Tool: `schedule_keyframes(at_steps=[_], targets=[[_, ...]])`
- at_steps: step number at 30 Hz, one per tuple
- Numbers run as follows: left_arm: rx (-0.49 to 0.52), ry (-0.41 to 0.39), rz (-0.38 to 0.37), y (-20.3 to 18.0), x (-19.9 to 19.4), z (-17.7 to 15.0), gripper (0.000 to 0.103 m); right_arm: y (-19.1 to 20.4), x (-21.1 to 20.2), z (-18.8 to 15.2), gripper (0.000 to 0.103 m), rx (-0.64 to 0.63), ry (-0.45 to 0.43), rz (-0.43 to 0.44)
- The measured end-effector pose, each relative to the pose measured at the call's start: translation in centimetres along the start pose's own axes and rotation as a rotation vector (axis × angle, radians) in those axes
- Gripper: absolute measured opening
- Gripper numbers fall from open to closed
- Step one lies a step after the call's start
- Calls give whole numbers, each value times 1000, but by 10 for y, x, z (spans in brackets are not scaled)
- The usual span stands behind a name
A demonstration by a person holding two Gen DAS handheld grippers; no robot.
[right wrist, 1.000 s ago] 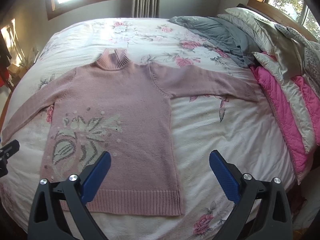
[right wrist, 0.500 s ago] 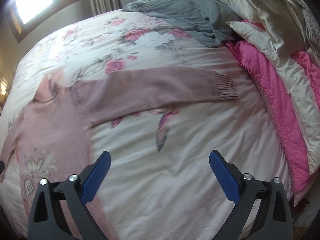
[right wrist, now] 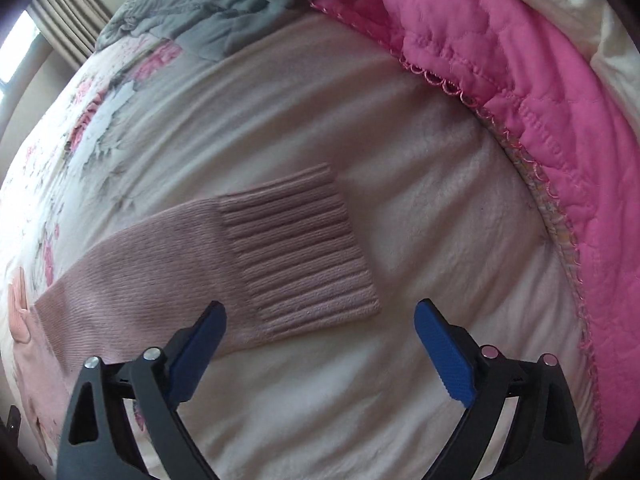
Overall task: Fold small clothes
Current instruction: 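Move the right tool to the sweater's sleeve cuff and grasp it, then fold the gripped sleeve across the sweater body with the right tool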
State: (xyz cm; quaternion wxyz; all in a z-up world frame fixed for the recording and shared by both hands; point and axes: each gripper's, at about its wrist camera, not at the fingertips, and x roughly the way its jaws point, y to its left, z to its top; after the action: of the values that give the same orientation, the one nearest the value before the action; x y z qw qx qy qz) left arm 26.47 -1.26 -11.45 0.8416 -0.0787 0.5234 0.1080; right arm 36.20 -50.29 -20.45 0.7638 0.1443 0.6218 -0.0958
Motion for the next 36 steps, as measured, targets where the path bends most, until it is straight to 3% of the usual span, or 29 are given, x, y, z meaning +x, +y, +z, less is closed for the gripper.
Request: schedule_keyframes(at_steps=[8,11,12,13,14,19,25,31,36], targets=[[23,14,20,-23,28,15,100,-7,31,9,85,-15,63,55],[39,12,26,-25,30,14,100,-2,25,6,61,-40,41,83],[43,10,27,-24,30,14,100,0,21,5,49,-60,27,65],[46,10,28,-22,30,14,100,5,19,7,25,-70,17,83],[46,10,29,-19,30,14,100,7,14,6,18,-58,15,150],[20,8,40,10,24,13,100,42,-25,-11,17,-92,-80,223],[-17,13,65,57,20,14,100,134,-61,-41,17,-278,-121,331],[-46,30,49,86,22,17,100,235,-53,-87,17,-450,-72,375],[-56,49,-7,83,28,19,100,277,-25,-129,19,-531,8,376]])
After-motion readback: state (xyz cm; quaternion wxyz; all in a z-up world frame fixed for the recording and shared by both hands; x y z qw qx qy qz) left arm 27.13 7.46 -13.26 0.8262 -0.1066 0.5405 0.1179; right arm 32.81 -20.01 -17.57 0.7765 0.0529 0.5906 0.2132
